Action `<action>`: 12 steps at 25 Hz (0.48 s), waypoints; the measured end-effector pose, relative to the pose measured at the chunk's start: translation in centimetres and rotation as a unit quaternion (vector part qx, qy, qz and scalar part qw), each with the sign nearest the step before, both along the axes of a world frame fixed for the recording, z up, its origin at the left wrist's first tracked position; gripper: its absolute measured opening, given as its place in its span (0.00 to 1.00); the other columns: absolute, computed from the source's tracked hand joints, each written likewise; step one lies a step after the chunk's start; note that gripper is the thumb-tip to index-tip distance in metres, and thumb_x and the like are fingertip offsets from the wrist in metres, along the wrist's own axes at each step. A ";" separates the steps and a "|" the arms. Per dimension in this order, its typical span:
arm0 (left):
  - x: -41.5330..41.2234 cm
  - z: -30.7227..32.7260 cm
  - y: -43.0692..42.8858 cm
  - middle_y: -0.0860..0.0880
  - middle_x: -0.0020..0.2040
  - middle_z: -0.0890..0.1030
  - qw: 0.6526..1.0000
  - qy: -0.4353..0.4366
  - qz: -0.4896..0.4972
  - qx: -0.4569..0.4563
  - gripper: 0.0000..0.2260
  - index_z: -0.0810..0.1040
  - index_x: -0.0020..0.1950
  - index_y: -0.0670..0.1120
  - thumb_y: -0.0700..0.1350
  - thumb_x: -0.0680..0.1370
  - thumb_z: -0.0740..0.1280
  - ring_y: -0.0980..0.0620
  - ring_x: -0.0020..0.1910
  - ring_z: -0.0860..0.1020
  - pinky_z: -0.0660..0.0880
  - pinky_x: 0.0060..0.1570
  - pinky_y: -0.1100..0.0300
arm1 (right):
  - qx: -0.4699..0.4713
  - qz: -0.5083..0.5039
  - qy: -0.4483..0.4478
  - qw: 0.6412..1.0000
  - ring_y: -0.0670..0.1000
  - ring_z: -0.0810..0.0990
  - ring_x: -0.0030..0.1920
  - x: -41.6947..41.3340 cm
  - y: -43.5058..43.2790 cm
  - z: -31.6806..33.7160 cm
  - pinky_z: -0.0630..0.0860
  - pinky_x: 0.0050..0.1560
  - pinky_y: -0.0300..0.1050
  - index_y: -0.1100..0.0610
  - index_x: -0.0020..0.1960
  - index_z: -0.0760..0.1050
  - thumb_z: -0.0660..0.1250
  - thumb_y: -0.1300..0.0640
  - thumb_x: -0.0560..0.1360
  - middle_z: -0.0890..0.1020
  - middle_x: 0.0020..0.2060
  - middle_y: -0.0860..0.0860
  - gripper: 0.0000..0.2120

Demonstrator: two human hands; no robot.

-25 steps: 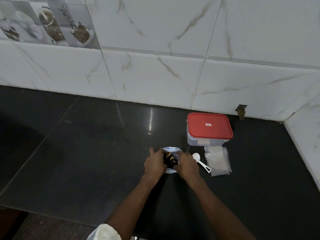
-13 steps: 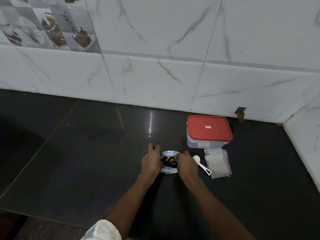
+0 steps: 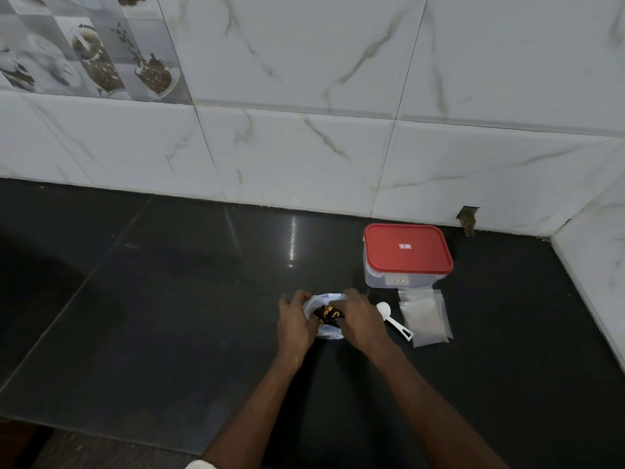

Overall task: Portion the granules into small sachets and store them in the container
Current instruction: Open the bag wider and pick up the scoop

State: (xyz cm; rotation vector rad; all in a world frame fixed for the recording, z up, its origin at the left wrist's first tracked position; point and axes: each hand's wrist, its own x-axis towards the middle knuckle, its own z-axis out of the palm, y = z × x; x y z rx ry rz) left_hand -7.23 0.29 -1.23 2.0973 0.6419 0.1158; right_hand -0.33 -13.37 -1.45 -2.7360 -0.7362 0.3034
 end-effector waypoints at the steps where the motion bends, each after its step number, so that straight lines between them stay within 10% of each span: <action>1: 0.1 0.1 0.2 0.47 0.57 0.69 1.000 0.016 -0.015 0.000 0.18 0.77 0.64 0.46 0.34 0.74 0.67 0.50 0.50 0.75 0.70 0.49 0.63 | -0.013 -0.003 -0.004 1.000 0.56 0.73 0.62 0.0 0.0 0.1 0.73 0.56 0.49 0.47 0.69 0.71 0.66 0.60 0.74 0.71 0.64 0.53 0.24; 7: 1.5 0.8 1.4 0.46 0.59 0.77 0.997 0.057 -0.024 0.040 0.18 0.80 0.64 0.48 0.48 0.75 0.72 0.46 0.56 0.80 0.76 0.55 0.56 | 0.024 -0.013 0.055 0.998 0.58 0.72 0.65 0.4 -0.3 1.1 0.73 0.59 0.49 0.48 0.67 0.74 0.67 0.57 0.74 0.67 0.69 0.55 0.22; 12: 3.3 1.3 2.0 0.48 0.55 0.85 0.987 0.087 -0.046 0.128 0.17 0.83 0.60 0.49 0.56 0.75 0.72 0.46 0.57 0.82 0.76 0.52 0.55 | -0.006 0.040 -0.048 0.998 0.58 0.52 0.79 -2.2 0.2 0.3 0.60 0.74 0.63 0.47 0.58 0.82 0.75 0.46 0.67 0.59 0.78 0.55 0.20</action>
